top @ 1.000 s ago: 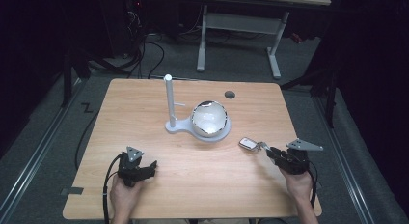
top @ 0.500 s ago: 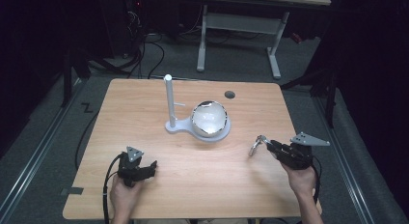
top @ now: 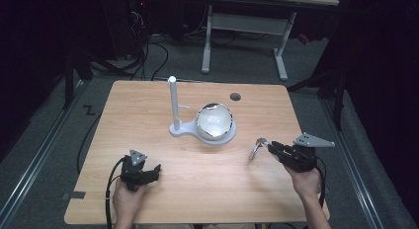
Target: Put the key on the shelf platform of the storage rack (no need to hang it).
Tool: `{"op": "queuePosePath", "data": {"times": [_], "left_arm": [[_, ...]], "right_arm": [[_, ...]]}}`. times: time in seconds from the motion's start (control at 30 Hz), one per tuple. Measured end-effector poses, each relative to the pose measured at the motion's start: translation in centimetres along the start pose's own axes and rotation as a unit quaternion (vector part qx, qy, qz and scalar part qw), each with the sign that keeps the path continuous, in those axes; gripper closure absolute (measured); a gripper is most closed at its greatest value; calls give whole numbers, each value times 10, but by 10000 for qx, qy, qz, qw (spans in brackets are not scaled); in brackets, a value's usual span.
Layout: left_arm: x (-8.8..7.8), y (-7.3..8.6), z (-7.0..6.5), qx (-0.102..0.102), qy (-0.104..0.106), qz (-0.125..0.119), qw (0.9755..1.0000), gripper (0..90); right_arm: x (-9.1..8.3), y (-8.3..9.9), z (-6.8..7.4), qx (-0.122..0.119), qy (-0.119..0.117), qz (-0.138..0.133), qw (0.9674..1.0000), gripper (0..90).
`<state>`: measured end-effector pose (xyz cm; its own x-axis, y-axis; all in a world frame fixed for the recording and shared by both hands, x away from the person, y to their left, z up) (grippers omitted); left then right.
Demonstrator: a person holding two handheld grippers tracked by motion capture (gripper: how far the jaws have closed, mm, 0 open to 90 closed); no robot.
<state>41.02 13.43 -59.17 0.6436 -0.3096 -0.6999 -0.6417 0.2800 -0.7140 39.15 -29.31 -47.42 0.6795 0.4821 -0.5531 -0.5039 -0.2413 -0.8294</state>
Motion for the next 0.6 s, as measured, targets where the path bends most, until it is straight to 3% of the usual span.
{"op": "queuePosePath", "data": {"times": [0.6], "left_arm": [[0,0,0,1,1,1,10000,221]], "right_arm": [[14,-34,24,-264,-406,-125,9987,754]]}}
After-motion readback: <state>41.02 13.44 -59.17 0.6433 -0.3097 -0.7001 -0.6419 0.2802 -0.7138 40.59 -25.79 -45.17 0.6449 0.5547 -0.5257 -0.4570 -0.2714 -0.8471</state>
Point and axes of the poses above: each handheld gripper's, and its own axes: x roughly forward along the jaws, y roughly out of its underside, z roughly to its left, the point moved 8 cm from there along x, roughly forward along the jaws, and after that the axes turned 2 degrees about z, right-handed, at the moved point
